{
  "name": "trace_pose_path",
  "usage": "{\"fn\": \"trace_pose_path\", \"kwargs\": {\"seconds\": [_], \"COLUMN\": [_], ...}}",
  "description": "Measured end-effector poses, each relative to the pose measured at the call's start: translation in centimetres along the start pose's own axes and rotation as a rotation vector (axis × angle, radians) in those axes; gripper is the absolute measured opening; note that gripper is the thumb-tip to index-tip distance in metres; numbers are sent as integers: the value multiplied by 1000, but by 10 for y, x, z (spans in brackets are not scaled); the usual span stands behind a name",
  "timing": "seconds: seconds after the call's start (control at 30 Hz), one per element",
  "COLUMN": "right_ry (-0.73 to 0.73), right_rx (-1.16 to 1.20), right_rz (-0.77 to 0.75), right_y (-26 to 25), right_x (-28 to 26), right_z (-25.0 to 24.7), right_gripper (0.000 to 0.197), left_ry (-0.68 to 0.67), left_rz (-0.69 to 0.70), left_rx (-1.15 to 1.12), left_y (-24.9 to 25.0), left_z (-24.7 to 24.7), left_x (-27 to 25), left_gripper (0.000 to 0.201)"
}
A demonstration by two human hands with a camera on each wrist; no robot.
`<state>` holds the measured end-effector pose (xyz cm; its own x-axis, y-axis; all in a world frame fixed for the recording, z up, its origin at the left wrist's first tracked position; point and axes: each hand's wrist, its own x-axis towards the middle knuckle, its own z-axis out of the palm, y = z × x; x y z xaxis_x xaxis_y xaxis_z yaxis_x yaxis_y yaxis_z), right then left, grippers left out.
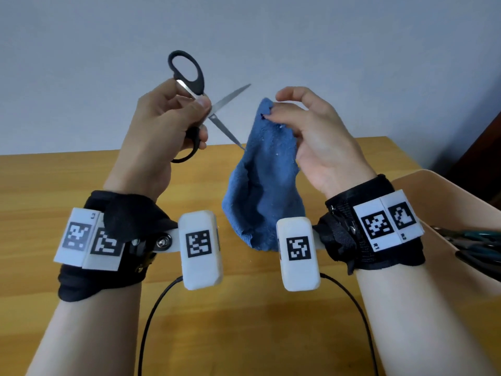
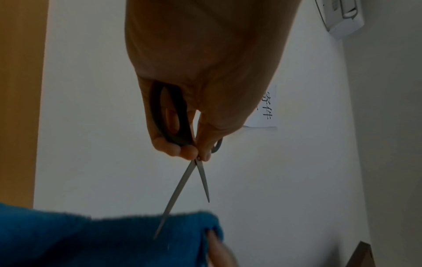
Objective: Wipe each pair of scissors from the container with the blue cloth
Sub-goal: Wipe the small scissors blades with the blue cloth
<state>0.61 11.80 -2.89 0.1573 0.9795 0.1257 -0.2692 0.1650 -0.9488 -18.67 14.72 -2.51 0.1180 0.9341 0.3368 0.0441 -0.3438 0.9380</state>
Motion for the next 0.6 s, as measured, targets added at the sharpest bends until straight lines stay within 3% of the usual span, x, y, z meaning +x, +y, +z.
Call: {"fn": "trace_pose_path", "kwargs": {"seconds": [0.17, 0.5, 0.6], "right_ry": [-159, -173, -140], "right_rx": [-52, 127, 88], "right_rz": [4, 60, 45], "right_y": [9, 12, 14], "right_x": [-4, -9, -9], "right_z": [17, 22, 23], "right_gripper": [14, 30, 28], "left_ry": [-53, -103, -114], "left_rz": [7, 29, 40], "left_rx": [25, 32, 60], "left_y": [1, 2, 1], "left_z": [11, 20, 26], "left_x": [-1, -3, -4], "left_gripper": [13, 14, 10]}}
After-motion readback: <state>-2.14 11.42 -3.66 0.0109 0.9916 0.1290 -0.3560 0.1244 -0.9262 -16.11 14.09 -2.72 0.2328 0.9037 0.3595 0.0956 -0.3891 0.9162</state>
